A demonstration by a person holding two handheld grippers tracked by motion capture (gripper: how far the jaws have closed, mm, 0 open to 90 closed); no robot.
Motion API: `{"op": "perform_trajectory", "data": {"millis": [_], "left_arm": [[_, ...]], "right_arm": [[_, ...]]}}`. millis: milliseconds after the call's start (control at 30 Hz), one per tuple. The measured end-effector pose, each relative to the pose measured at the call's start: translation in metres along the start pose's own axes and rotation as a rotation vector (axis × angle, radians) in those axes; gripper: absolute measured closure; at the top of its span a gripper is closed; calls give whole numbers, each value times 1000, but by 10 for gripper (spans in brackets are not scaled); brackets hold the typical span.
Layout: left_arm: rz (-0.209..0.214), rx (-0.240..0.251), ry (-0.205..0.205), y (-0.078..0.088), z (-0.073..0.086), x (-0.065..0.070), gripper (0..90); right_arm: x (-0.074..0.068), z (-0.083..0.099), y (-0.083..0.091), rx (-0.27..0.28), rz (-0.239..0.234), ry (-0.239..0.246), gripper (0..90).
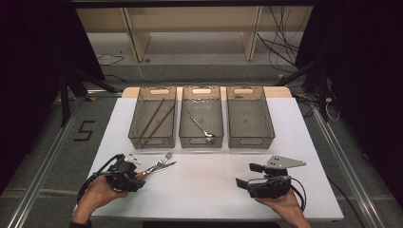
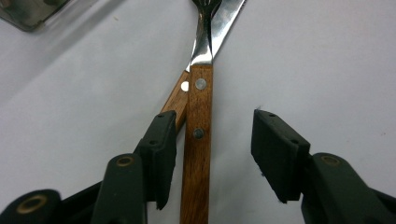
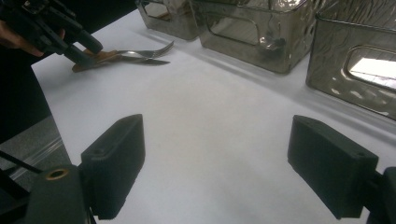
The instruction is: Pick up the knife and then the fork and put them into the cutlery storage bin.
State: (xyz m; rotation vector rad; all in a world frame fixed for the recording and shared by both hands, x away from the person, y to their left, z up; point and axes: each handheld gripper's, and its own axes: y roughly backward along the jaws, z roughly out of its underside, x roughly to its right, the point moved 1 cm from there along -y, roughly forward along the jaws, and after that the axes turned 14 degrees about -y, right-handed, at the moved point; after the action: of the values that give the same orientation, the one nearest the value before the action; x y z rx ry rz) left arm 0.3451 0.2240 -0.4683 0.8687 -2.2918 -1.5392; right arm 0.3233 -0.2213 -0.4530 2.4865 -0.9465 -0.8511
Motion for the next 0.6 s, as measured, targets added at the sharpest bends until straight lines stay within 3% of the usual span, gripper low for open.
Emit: {"op": "perform_trajectory", "data": {"millis": [267,600], "left_arm": [[-2,-41,8,-9,4,-2,589],[8,-23,22,-12,6,-4,738]], "right_arm": [[0,0,0,1,-3,-1,203],[1,0,1,1,-3,-5,205]]}}
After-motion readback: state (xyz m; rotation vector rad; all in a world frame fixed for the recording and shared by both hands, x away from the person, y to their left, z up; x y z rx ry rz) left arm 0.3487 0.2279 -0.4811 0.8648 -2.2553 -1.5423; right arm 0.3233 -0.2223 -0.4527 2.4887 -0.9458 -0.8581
